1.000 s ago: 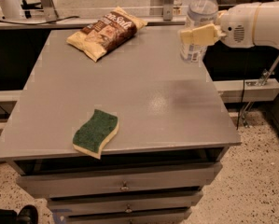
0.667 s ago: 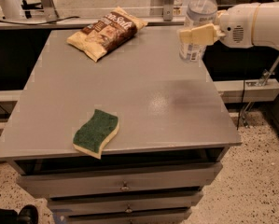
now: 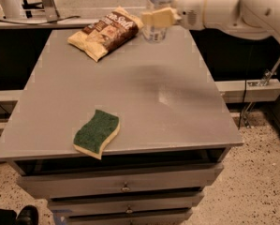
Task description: Move blue plastic bottle near brown chip bag
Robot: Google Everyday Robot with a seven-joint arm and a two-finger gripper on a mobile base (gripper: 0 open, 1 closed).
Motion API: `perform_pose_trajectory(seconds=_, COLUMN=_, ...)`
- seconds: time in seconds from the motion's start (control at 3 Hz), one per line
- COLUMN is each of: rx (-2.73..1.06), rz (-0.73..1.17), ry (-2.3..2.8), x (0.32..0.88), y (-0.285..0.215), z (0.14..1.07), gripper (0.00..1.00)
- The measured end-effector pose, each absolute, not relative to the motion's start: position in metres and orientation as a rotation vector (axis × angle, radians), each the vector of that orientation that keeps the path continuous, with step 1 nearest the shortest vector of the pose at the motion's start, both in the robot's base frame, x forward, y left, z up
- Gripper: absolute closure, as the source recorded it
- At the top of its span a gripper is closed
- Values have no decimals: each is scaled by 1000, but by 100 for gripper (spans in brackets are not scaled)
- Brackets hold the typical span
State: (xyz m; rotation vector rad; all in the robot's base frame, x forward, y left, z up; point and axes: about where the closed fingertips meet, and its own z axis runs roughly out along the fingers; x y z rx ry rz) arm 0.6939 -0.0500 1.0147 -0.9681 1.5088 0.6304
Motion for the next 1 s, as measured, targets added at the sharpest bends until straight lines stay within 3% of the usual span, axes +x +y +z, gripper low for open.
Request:
perform_pose_trajectory(seconds=0.67, rx=-1166, rz=642, ry=1461, x=765, y=57, z=977, gripper=100)
perform_pose_trajectory(seconds=1.0, rx=-1229, rz=644, ry=1506, x=784, y=75, z=947, gripper=100)
